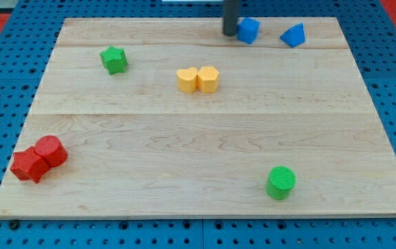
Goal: Slide the green star to the center
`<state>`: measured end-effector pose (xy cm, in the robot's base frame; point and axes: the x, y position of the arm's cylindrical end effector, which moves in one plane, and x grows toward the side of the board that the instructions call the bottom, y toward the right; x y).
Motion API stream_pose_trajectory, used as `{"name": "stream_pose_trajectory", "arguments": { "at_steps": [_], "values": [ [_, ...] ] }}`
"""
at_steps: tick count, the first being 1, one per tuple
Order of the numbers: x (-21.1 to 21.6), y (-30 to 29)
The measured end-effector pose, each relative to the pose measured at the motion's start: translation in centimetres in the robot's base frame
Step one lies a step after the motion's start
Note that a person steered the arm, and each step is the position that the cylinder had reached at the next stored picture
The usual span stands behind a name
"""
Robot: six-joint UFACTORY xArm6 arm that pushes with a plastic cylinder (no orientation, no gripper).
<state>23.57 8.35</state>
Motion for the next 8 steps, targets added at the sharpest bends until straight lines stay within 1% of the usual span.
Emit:
{"name": "stream_pose_trajectory", "arguments": {
  "at_steps": [1,2,3,4,6,8],
  "values": [
    [0.0,-10.4],
    [1.3,-20.7],
    [6.3,-24.5],
    [6.5,-25.4],
    [6.6,-25.4],
    [7.6,-25.4]
  ]
}}
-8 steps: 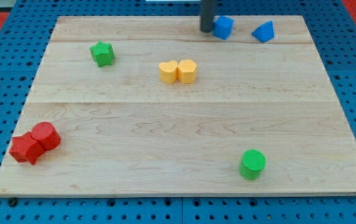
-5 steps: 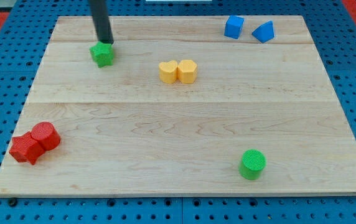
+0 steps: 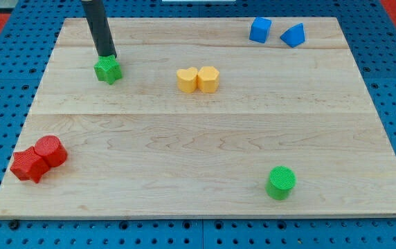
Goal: Slide the green star to the center
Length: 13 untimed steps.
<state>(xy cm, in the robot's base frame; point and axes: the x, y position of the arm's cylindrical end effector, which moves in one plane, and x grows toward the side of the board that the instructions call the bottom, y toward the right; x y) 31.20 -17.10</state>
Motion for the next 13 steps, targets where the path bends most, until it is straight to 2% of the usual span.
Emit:
{"name": "stream_pose_trajectory", "arguments": {
  "at_steps": [3,4,5,8,9,10,11,12,13],
  "values": [
    [1.3,-1.2],
    [3.2,-1.0],
    [7.1,0.1],
    [12.5,1.4],
    [16.0,5.2],
    [17.7,12.6],
    [14.9,15.7],
    [16.0,15.2],
    [15.3,10.7]
  ]
}}
